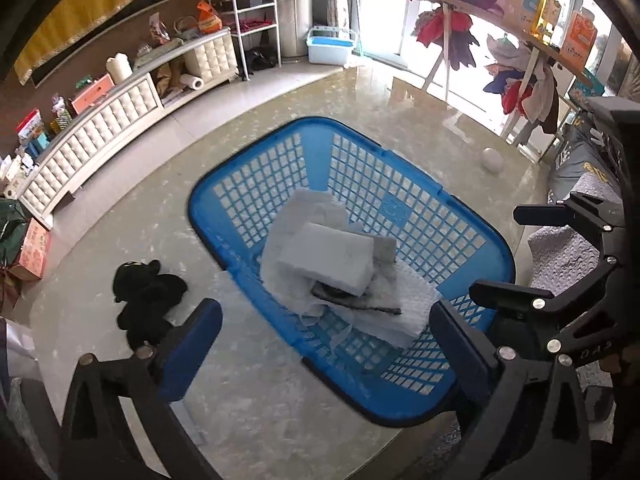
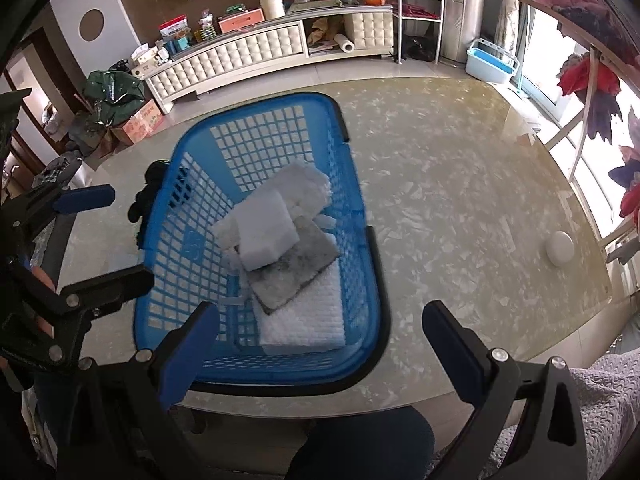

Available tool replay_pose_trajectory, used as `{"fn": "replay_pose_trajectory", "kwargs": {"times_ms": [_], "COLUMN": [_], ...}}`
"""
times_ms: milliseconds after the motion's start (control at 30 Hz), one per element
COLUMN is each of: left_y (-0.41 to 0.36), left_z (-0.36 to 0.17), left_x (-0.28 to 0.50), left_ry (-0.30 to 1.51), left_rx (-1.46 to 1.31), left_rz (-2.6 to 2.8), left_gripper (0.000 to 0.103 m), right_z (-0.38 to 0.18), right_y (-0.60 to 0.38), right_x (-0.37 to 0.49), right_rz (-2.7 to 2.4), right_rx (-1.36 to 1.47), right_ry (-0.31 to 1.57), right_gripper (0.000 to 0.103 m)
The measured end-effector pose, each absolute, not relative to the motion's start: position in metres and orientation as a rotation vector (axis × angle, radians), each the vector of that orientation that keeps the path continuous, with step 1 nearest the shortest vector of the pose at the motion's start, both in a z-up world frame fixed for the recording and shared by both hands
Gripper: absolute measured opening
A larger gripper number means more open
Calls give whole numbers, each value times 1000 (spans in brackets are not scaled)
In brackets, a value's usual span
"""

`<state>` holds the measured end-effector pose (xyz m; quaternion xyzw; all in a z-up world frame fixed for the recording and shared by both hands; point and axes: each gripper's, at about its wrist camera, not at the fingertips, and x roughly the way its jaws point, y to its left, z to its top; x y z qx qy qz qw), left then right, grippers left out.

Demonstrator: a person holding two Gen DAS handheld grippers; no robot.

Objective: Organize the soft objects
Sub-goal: 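Open both tools and withdraw them from the basket over the table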

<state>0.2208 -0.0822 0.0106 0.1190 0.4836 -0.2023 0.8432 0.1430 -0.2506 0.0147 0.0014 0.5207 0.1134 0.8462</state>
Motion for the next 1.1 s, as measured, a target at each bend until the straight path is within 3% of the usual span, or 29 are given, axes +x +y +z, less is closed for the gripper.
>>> {"fn": "replay_pose_trajectory", "kwargs": {"times_ms": [400, 1100], "left_y": [-11, 114], "left_z": [31, 12], "left_x": [205, 182], "left_ry": [1026, 1088], "left_rx": [144, 86], "left_rz": [-321, -134], "left_gripper": [103, 103], "right_z": [18, 11], "right_y": [-201, -90], "right_x": [145, 170], "right_rz": [315, 497], "right_rx": [-43, -120], "right_ry": [1097, 1099], "right_gripper": [102, 102]}}
